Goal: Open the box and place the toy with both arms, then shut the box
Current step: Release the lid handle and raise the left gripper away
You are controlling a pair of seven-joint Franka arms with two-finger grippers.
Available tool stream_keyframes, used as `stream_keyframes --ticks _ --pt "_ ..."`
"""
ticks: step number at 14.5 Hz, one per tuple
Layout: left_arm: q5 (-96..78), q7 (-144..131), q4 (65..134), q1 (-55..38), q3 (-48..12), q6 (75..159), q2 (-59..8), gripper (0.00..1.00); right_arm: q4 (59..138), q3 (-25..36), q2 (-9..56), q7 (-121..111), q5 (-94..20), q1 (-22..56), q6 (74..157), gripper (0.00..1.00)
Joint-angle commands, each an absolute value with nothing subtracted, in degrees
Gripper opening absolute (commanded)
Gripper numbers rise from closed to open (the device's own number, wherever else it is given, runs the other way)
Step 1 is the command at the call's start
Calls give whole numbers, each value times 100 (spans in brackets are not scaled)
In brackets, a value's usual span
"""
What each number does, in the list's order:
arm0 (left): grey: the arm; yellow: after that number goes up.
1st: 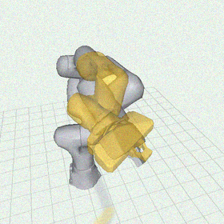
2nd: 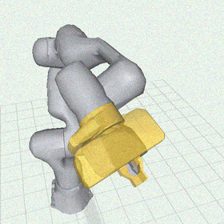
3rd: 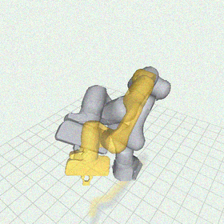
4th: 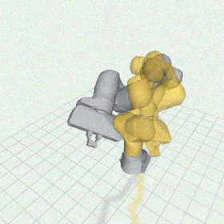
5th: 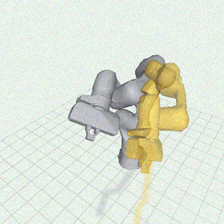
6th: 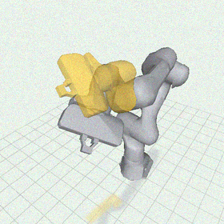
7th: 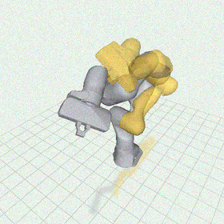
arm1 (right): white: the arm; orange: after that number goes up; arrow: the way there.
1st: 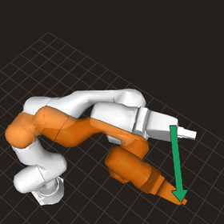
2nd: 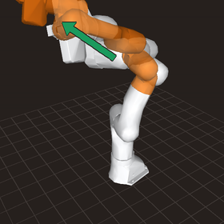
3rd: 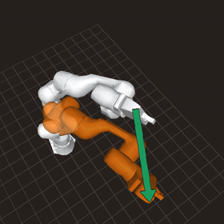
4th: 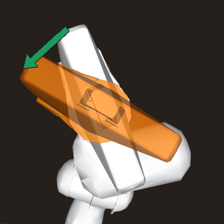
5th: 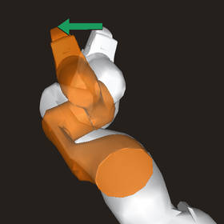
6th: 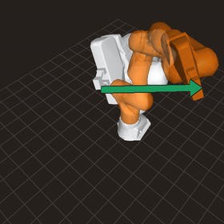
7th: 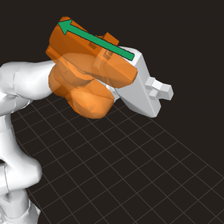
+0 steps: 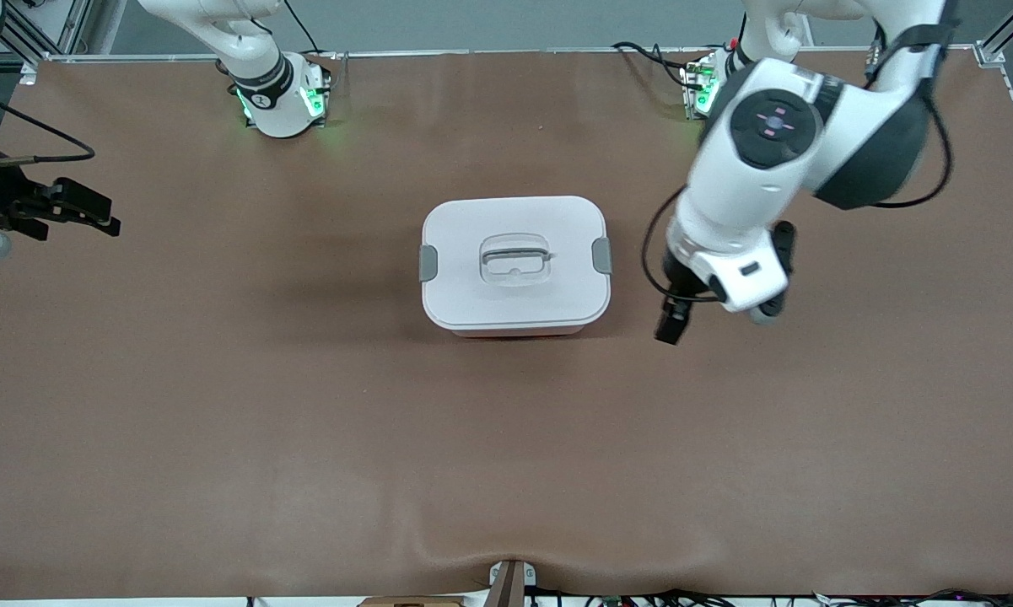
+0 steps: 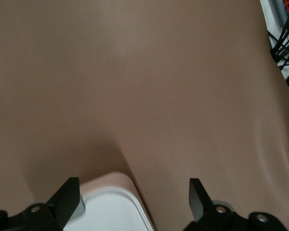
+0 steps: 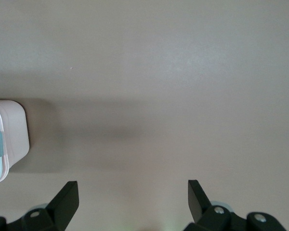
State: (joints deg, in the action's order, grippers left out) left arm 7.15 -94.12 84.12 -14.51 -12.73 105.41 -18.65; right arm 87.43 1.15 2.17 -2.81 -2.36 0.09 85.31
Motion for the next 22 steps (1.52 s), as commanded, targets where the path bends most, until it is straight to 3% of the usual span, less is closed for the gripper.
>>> stream_keyframes --ticks 1,11,17,22 --pt "668 -8371 8438 -1056 -1310 10362 -1767 100 8859 105 79 -229 -185 9 8543 100" --pt "458 -5531 8411 79 -1398 10354 -1609 100 8859 105 88 -229 -185 0 8578 100" --pt "343 -4055 8429 88 -1117 10187 -977 100 8824 123 79 -237 -193 -35 8543 100" --pt "-174 -2973 8437 79 -696 9319 -449 100 8842 132 79 -237 -193 -53 8569 100"
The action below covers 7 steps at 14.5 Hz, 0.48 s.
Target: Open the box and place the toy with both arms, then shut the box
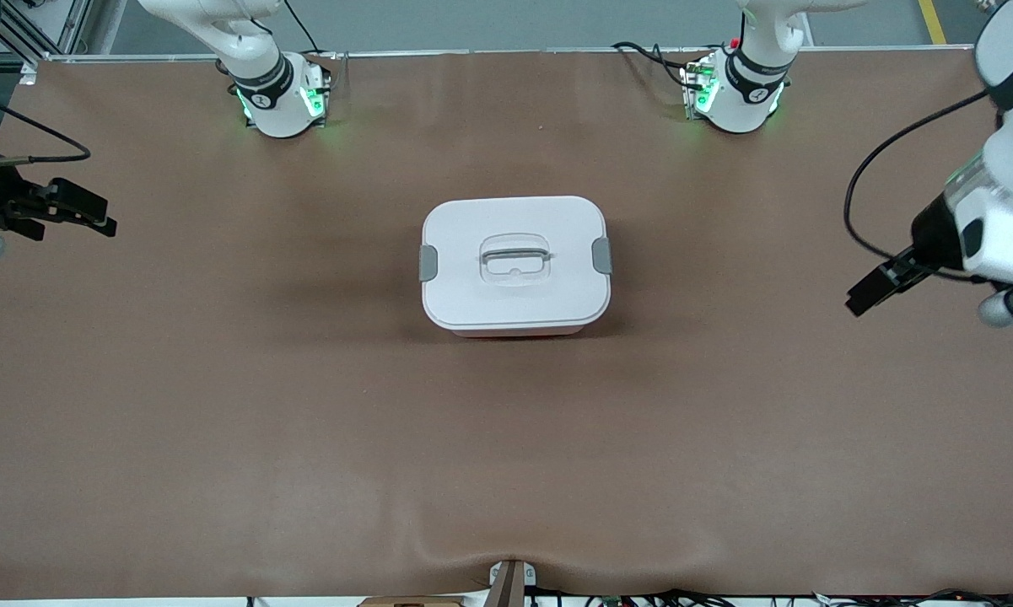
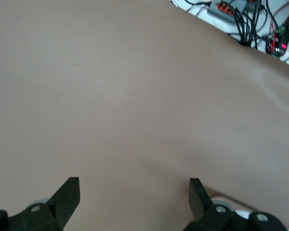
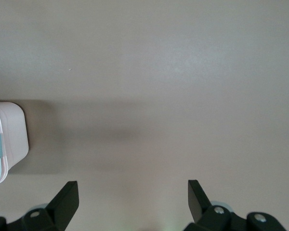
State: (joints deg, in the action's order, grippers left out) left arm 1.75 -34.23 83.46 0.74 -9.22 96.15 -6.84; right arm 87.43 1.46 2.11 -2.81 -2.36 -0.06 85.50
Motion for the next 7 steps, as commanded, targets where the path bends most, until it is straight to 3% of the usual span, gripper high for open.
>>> stream_keyframes --ticks 1,7 --pt "-271 -2753 8437 36 -494 9125 -344 100 8833 132 79 -237 -202 -53 8569 100" --pt "-255 -1628 8464 -18 -44 8420 193 100 8842 141 79 -237 -202 -61 8587 100"
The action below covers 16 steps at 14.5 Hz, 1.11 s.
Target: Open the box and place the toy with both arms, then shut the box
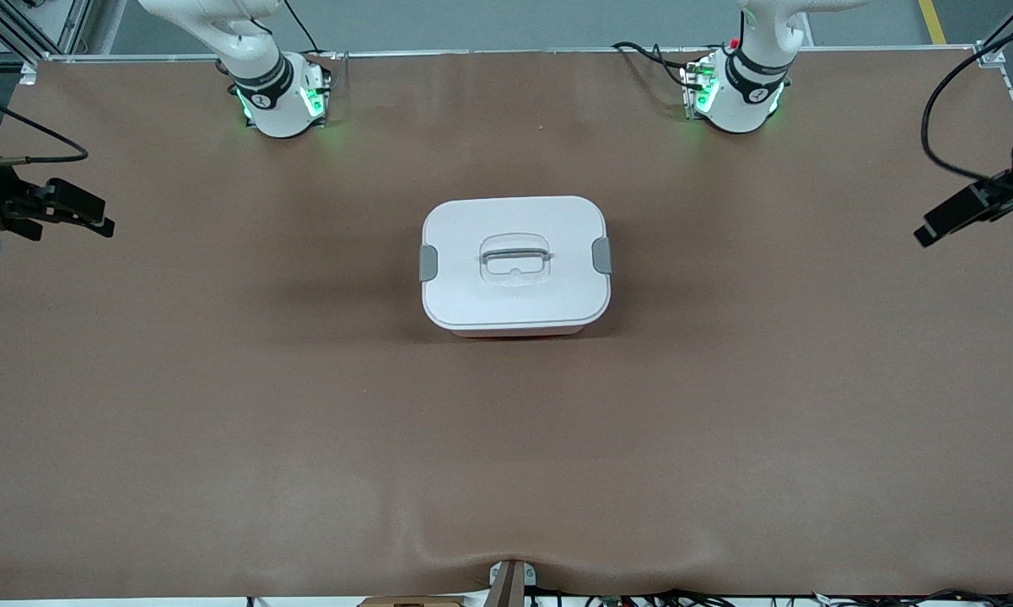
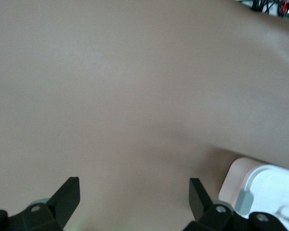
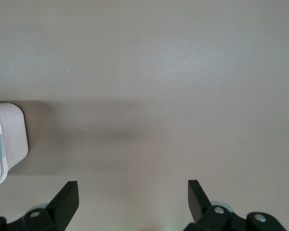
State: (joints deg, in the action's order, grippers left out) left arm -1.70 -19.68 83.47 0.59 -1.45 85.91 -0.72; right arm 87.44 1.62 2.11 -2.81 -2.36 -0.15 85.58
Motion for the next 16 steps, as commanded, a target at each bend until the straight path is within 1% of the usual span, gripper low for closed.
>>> stream_keyframes --ticks 1,5,11,16 --pt "-229 -1365 8473 -18 -44 8359 263 100 8842 141 88 -237 -202 -62 8587 100" --pt "-185 -326 8499 -18 123 8227 334 100 8851 141 88 -246 -202 -62 8578 100" --pt "-26 -272 8525 -44 53 8244 316 100 8851 149 79 -246 -202 -62 8525 100" --pt "-35 -264 8587 -53 70 8420 290 100 8859 149 79 -246 -202 -62 8525 100"
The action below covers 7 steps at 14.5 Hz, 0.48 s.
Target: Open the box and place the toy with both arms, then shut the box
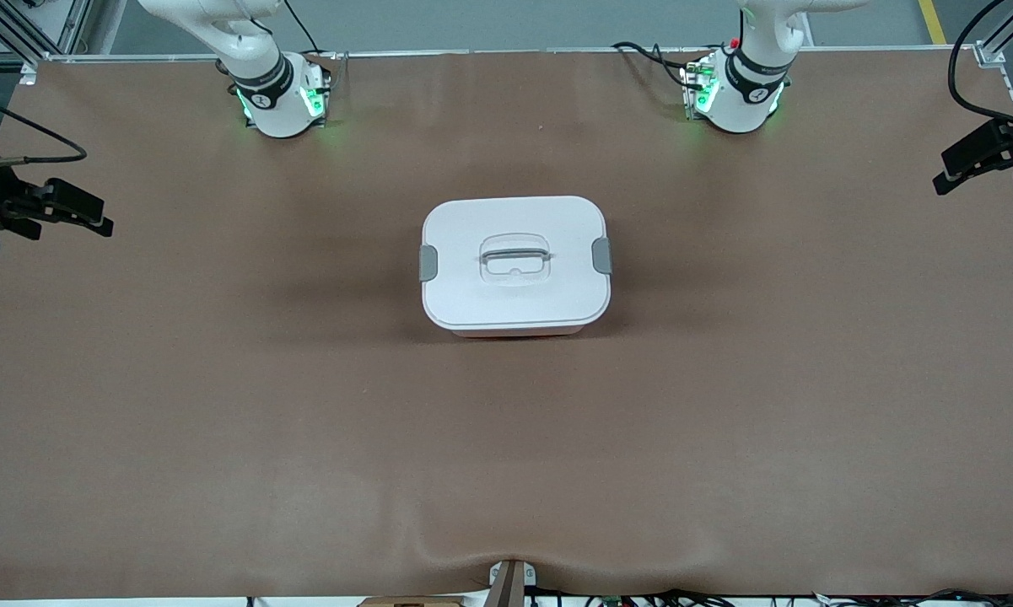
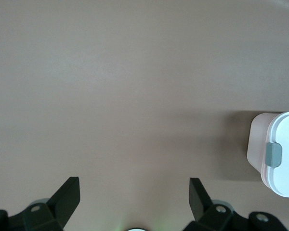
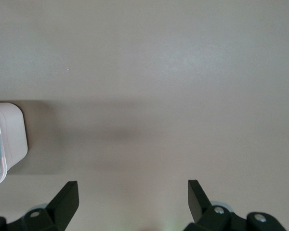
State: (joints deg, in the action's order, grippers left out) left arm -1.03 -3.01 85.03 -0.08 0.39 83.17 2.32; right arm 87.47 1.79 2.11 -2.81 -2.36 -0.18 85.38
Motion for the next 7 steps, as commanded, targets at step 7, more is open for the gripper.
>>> stream_keyframes --ticks 7 --pt "-35 -281 8605 -9 79 8429 255 100 8877 141 79 -237 -211 -132 8525 100"
